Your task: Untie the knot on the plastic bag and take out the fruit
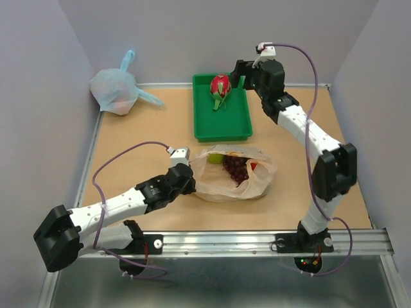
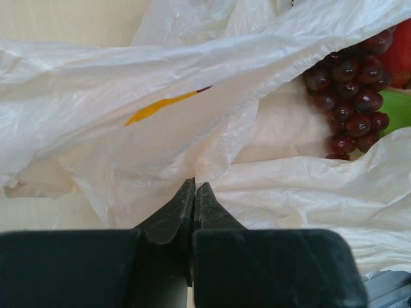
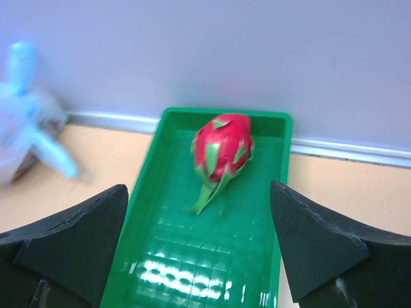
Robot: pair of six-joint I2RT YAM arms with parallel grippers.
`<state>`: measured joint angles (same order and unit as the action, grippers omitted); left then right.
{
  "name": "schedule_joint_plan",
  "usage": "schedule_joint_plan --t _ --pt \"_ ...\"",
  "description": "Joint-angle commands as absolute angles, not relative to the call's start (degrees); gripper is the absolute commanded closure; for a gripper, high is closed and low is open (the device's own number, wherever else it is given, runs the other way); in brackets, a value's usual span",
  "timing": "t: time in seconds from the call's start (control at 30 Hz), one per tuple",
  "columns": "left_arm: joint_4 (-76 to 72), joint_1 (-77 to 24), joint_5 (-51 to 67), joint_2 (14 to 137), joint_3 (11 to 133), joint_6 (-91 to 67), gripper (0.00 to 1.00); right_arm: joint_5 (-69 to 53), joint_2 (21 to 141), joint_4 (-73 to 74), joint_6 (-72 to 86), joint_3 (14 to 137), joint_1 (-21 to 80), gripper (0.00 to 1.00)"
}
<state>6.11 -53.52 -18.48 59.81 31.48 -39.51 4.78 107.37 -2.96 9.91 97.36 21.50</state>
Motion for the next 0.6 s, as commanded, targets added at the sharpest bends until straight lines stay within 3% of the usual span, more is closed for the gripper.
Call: schedule_joint_plan --t 0.0,0.27,0.4,0.57 --pt "6.59 -53.17 -20.92 57.83 31.99 -39.82 0.91 -1.84 94.77 -1.06 4.93 83.43 28.11 0.05" --pt "6.5 -53.09 -21.53 57.57 32.35 -39.55 0.91 2.54 75.34 3.6 0.7 58.56 48.74 0.07" --pt "6.24 -53.09 -21.97 58.88 32.52 -39.81 0.91 6.67 72.77 3.6 3.68 50.99 56.33 0.09" --pt "5.89 -53.09 -21.53 59.59 32.78 -41.04 0.91 9.57 74.35 3.69 9.65 45.54 57.83 0.11"
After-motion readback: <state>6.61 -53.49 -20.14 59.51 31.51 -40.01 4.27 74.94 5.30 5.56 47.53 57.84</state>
